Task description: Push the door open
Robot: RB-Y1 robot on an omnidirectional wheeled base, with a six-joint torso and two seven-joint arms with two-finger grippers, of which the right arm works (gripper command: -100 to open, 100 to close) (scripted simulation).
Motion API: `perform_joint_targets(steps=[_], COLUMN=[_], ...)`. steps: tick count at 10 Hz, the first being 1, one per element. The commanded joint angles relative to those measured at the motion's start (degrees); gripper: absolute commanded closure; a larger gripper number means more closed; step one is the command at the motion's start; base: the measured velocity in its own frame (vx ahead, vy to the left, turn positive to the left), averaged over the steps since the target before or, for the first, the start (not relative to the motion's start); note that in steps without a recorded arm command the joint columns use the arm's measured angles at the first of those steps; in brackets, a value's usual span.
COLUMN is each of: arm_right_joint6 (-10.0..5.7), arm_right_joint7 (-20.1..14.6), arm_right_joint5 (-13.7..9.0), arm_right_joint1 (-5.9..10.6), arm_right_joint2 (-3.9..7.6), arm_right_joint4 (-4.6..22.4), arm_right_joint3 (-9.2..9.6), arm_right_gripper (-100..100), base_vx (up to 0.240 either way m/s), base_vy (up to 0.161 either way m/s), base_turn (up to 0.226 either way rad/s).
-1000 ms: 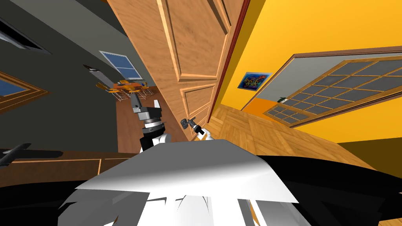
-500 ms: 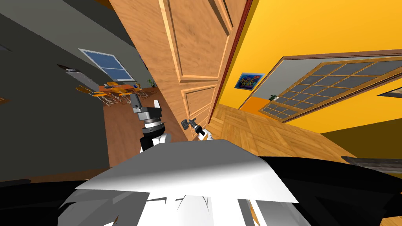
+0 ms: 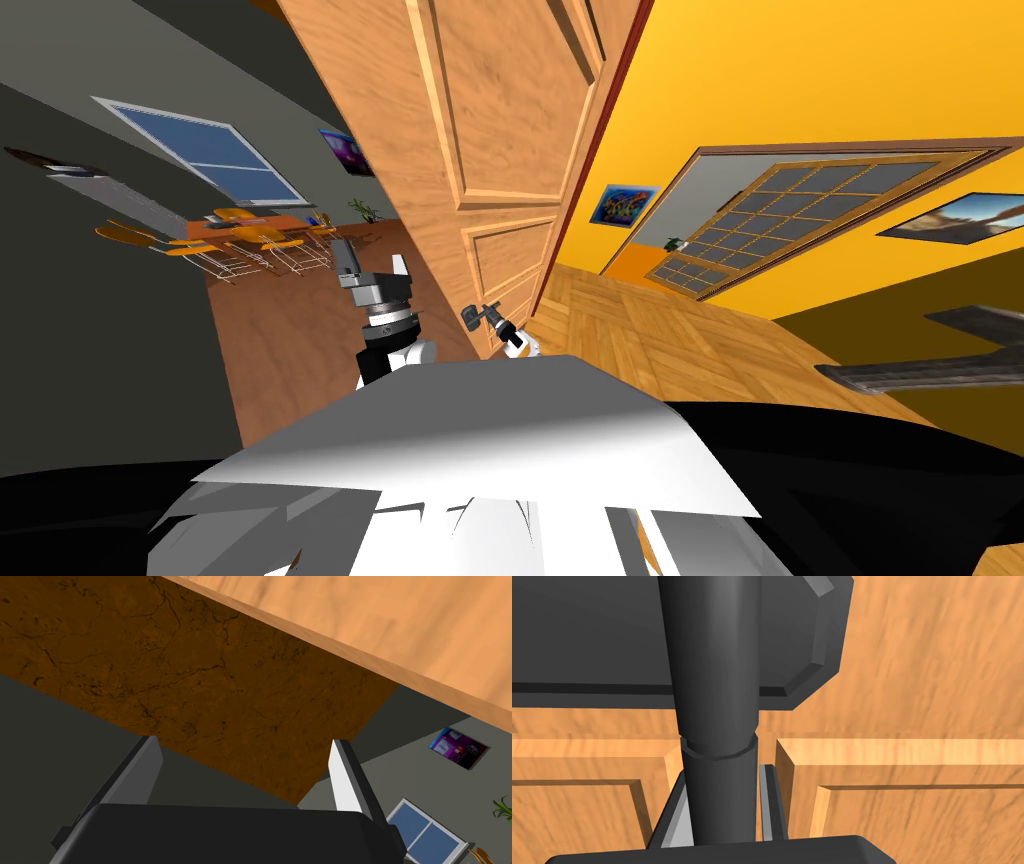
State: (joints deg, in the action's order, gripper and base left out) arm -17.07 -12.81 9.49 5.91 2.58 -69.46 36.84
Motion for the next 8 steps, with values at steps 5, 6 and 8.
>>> perform_joint_targets(steps=[5,6,8], arm_right_joint6=[0.76,0.85,1.03], arm_right_joint7=[-1.0,-1.2,-1.5], arm_right_joint5=[3.6,4.1,5.1], arm_right_joint1=[-2.4,-2.8,-3.57], arm_right_joint2=[-1.88,-2.35,-3.38], arm_right_joint4=[-1.7,-2.0,-2.6], arm_right_joint3=[-3.03,-3.34,-3.95], arm_right_gripper=[100,100,100], base_vx=[0.078,0.059,0.05], base_vy=[0.195,0.188,0.172], base_turn=[-0.142,-0.128,-0.125])
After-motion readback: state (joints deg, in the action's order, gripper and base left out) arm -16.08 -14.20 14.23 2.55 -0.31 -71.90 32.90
